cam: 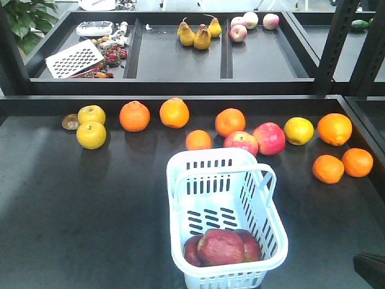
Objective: Pick three apples into basket with both arms
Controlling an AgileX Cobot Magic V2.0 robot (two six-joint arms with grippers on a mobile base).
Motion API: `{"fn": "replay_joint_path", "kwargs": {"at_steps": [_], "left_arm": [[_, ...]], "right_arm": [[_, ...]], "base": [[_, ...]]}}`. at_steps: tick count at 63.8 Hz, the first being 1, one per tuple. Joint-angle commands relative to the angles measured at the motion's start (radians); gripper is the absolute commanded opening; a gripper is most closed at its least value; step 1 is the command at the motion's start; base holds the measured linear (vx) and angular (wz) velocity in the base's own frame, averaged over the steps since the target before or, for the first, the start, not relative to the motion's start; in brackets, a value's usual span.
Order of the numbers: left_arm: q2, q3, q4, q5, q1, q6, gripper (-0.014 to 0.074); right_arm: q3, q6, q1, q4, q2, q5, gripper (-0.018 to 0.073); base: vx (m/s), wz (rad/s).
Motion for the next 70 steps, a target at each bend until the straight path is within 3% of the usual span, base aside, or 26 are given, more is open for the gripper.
{"fn": "replay_joint_path", "kwargs": {"at_steps": [1,7,15,23,30,38,52,70], "left_arm": [[-0.017,0.007,-0.008,-0.076,0.000,-0.007,-0.0006],[-0.017,0.007,-0.008,-0.076,0.000,-0.007,-0.0006],[-0.017,0.007,-0.008,-0.076,0.000,-0.007,-0.0006],[-0.017,0.007,-0.008,-0.076,0.000,-0.007,-0.0006],[-0.017,0.007,-0.008,-0.076,0.000,-0.007,-0.0006],[-0.017,0.007,-0.008,-0.076,0.000,-0.007,-0.0006],[-0.017,0.007,-0.008,-0.076,0.000,-0.007,-0.0006],[-0.016,0.007,-0.008,-0.076,0.000,-0.008,-0.0006]], "right_arm": [[-0.026,0.001,-0.003,-0.003,0.003,-0.051,-0.0007],[-0.020,0.001,-0.003,-0.017,-0.005,-0.069,-0.0007],[0.079,0.039,-0.003,-0.038,-0.036,-0.235,-0.0007],[0.249,0.157,-0.004,-0.040,-0.091,-0.458,-0.0007],[0.359,0.245,-0.020,-0.041,-0.156,-0.564,-0.0007],[0.426,0.317,-0.108,-0.044,-0.252,-0.576,-0.0007],[0.451,0.323,-0.231,-0.135,-0.454,-0.559,-0.0007],[0.451,0.332,-0.263,-0.192,-0.510,-0.584,-0.0007]], "base": [[0.00,0.00],[0.00,0.00],[0.00,0.00],[0.00,0.00],[0.00,0.00],[0.00,0.00],[0.00,0.00],[0.00,0.00]]}}
